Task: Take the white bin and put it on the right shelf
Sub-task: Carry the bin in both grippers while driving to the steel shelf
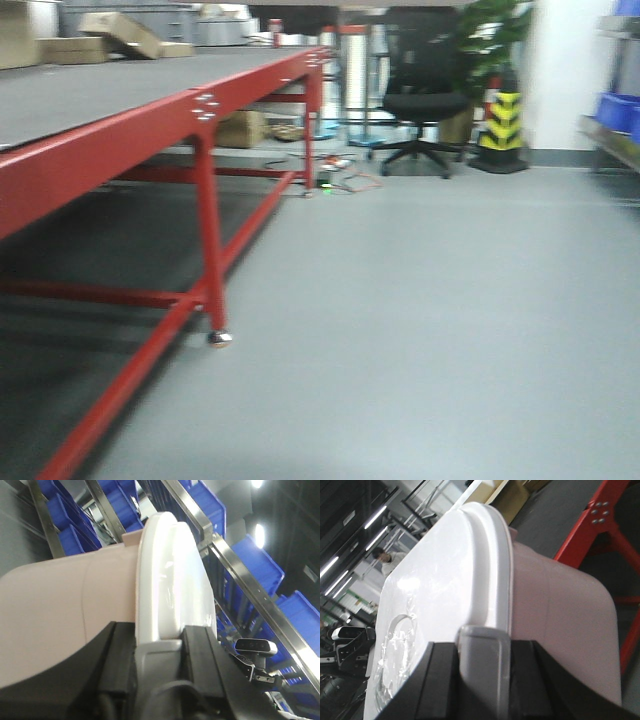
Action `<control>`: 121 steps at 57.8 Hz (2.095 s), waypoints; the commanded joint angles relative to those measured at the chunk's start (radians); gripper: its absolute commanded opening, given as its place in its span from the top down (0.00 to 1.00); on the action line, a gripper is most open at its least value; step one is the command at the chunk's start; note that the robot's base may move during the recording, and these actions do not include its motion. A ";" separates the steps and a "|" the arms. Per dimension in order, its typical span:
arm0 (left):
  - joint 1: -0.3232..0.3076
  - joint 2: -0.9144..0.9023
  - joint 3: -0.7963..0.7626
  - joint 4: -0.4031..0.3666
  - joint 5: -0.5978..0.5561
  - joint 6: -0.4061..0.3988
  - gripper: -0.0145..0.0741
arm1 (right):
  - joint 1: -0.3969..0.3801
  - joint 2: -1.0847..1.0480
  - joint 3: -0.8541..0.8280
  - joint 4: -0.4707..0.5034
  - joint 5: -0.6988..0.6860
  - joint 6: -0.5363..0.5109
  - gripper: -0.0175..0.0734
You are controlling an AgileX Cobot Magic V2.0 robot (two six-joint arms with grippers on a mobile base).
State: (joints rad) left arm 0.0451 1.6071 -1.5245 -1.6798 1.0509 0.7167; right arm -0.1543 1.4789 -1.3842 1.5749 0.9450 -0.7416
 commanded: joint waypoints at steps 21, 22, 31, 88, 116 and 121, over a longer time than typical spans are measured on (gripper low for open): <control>-0.046 -0.058 -0.039 -0.108 0.248 -0.008 0.97 | 0.037 -0.049 -0.037 0.089 0.133 -0.009 0.75; -0.046 -0.058 -0.039 -0.108 0.248 -0.008 0.97 | 0.037 -0.049 -0.037 0.089 0.133 -0.009 0.75; -0.046 -0.058 -0.039 -0.108 0.248 -0.008 0.97 | 0.037 -0.049 -0.037 0.089 0.133 -0.009 0.75; -0.046 -0.058 -0.039 -0.108 0.248 -0.008 0.97 | 0.037 -0.049 -0.037 0.089 0.133 -0.009 0.75; -0.046 -0.058 -0.039 -0.108 0.248 -0.008 0.97 | 0.037 -0.049 -0.037 0.089 0.133 -0.009 0.75; -0.046 -0.058 -0.039 -0.108 0.248 -0.008 0.97 | 0.037 -0.049 -0.037 0.089 0.133 -0.009 0.75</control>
State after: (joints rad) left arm 0.0451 1.6071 -1.5245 -1.6798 1.0527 0.7167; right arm -0.1543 1.4766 -1.3842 1.5749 0.9412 -0.7416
